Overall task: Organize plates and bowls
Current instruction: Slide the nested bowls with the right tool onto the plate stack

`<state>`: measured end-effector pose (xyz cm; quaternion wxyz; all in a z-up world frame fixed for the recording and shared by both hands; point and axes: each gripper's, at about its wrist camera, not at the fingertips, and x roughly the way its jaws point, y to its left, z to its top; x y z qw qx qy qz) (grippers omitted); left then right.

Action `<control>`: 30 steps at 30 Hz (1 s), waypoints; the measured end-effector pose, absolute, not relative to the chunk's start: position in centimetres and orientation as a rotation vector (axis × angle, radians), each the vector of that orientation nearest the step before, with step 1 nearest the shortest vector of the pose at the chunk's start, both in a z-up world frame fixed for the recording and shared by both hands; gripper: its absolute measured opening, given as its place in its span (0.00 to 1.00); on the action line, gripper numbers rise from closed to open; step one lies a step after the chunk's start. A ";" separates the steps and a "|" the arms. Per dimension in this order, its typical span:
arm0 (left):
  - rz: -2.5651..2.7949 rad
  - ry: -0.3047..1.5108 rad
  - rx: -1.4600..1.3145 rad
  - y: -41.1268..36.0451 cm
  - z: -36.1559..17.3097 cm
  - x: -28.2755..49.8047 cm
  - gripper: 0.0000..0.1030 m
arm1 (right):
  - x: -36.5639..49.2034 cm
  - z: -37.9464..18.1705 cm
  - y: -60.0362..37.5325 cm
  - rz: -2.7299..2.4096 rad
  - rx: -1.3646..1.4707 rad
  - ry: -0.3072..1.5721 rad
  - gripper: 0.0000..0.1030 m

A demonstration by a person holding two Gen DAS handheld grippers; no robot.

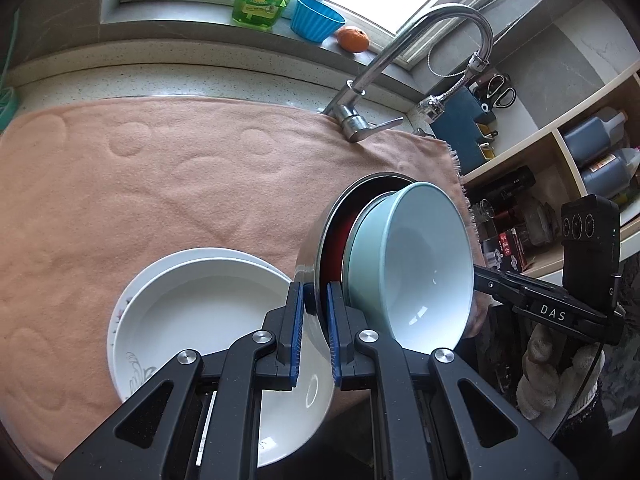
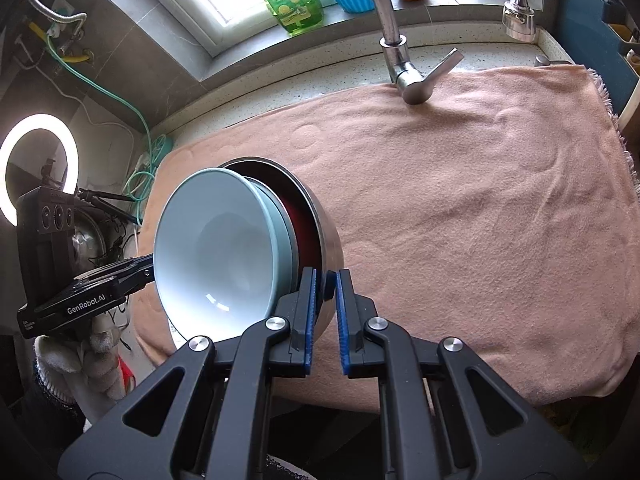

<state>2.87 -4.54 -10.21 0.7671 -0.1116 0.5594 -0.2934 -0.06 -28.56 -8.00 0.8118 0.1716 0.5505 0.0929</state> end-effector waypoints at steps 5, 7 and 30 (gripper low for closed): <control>-0.618 1.221 -0.267 -1.5 -10.4 2.0 0.09 | -0.4 -8.1 -25.8 0.235 0.363 1.188 0.09; -0.613 1.226 -0.277 -0.4 -10.5 1.6 0.09 | -0.5 -8.1 -24.8 0.246 0.358 1.195 0.09; -0.522 1.271 -0.313 5.5 -13.1 -0.3 0.09 | -1.4 -11.8 -18.7 0.282 0.365 1.272 0.10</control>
